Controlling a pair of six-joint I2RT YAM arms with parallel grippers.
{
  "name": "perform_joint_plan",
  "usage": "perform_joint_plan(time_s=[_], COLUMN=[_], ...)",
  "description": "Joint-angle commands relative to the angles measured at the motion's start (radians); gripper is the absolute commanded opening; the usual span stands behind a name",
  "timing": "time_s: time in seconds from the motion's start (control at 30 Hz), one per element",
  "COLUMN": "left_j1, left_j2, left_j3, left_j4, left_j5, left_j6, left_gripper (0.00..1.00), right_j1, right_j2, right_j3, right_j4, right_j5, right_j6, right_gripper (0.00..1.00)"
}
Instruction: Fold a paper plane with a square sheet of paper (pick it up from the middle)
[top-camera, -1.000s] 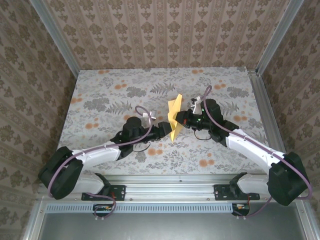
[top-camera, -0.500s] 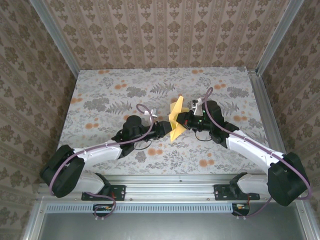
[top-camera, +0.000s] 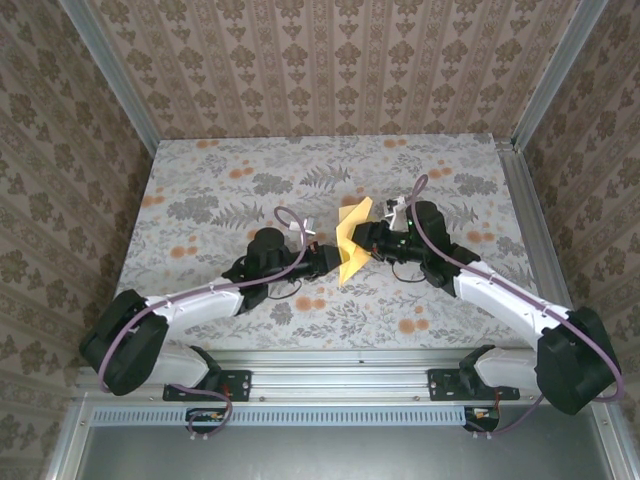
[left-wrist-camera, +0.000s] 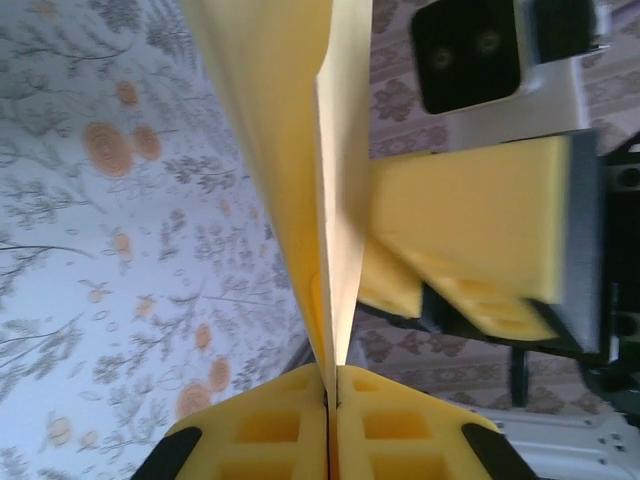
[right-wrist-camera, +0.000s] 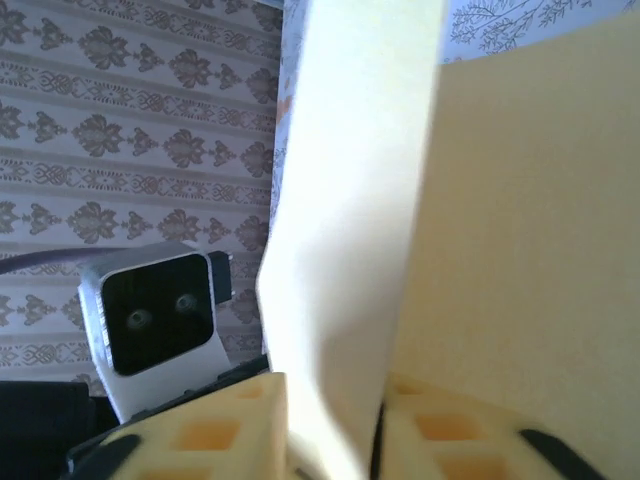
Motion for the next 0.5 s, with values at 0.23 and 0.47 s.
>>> perform_joint_plan(time_s=[0.23, 0.47], left_j1=[0.061, -0.01], left_j2=[-0.164, 0.009], left_j3=[0.337, 0.617], left_j4=[-1.161, -1.693], left_j5=[-0.357, -0.923], left_j6=[0.557, 0.672], left_gripper=[0.09, 0.08], right_j1=[-0.119, -0.149], right_j2=[-0.107, -0.095], right_j3=[0.022, 0.023], right_j4=[-0.287, -0.339], right_j5=[0.032, 0.026], right_j6=[-0.22, -0.274], right_gripper=[0.5, 0.53])
